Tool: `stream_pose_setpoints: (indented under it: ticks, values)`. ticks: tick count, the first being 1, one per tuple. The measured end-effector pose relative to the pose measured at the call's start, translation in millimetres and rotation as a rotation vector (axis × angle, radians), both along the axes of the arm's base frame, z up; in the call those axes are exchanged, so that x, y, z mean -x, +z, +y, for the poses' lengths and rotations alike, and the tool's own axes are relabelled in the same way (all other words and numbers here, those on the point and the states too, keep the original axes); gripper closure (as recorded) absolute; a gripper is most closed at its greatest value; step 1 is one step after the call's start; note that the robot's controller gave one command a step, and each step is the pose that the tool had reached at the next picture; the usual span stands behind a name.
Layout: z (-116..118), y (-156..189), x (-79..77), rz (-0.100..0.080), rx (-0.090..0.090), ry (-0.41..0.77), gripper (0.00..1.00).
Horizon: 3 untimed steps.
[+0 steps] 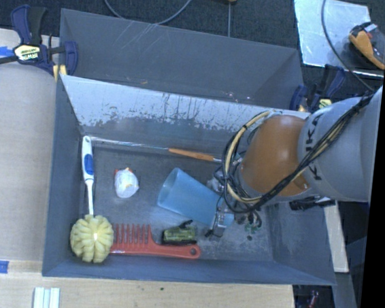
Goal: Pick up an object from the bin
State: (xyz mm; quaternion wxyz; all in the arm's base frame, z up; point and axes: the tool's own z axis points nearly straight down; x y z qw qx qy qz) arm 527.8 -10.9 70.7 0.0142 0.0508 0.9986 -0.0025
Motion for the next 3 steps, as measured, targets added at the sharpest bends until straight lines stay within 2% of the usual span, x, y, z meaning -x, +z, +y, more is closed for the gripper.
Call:
stream_pose_setpoints:
  ticks: [1, 2, 3]
  values:
    - [-21, 2, -3.9, 0.011, 0.000, 0.214, 1.00]
    - [-21, 2, -3.9, 0.011, 0.000, 0.214, 1.00]
    - [-21, 21, -1.9, 0.017, -0.001, 0.215, 1.00]
